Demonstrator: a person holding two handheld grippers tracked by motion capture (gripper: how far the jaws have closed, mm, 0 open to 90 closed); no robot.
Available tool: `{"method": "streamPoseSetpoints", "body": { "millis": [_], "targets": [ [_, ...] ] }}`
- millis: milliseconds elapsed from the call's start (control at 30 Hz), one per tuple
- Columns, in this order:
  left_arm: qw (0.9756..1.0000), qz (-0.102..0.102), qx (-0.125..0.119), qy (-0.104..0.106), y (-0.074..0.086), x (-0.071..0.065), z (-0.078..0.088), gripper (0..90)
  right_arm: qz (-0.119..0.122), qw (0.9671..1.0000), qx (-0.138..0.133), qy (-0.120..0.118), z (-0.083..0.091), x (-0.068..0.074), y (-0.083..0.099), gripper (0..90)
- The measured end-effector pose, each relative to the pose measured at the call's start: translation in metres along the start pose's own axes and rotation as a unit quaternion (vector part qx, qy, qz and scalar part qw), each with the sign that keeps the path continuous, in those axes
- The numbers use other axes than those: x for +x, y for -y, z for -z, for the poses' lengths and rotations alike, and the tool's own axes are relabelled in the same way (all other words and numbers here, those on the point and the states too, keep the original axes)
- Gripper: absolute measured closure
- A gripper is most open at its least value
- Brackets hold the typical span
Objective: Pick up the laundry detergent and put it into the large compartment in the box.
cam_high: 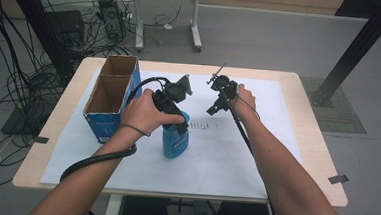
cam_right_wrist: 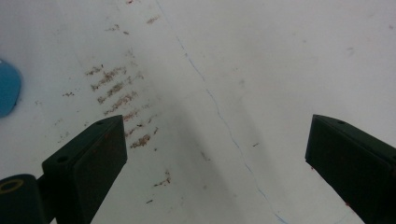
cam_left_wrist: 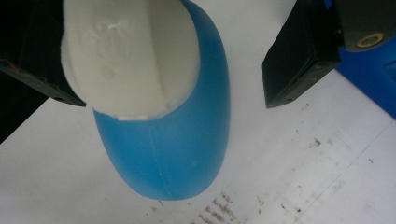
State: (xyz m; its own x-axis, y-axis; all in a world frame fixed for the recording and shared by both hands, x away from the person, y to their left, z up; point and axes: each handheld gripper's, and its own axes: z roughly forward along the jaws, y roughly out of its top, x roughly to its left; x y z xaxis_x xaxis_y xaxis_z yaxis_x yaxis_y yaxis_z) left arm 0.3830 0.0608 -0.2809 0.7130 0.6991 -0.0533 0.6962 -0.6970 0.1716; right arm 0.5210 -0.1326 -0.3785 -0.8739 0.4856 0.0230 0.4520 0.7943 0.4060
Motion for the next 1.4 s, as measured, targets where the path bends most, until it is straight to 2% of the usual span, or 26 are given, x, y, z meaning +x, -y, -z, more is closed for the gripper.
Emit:
{"method": "streamPoseSetpoints", "body": {
  "millis": [1400],
  "targets": [
    [1.0,0.004,0.003,0.0,-0.0006,-0.0034,-0.0004,24.6,0.003,1.0,0.0,0.0,0.0007,0.0008,0.0027,5.0]
  ]
}}
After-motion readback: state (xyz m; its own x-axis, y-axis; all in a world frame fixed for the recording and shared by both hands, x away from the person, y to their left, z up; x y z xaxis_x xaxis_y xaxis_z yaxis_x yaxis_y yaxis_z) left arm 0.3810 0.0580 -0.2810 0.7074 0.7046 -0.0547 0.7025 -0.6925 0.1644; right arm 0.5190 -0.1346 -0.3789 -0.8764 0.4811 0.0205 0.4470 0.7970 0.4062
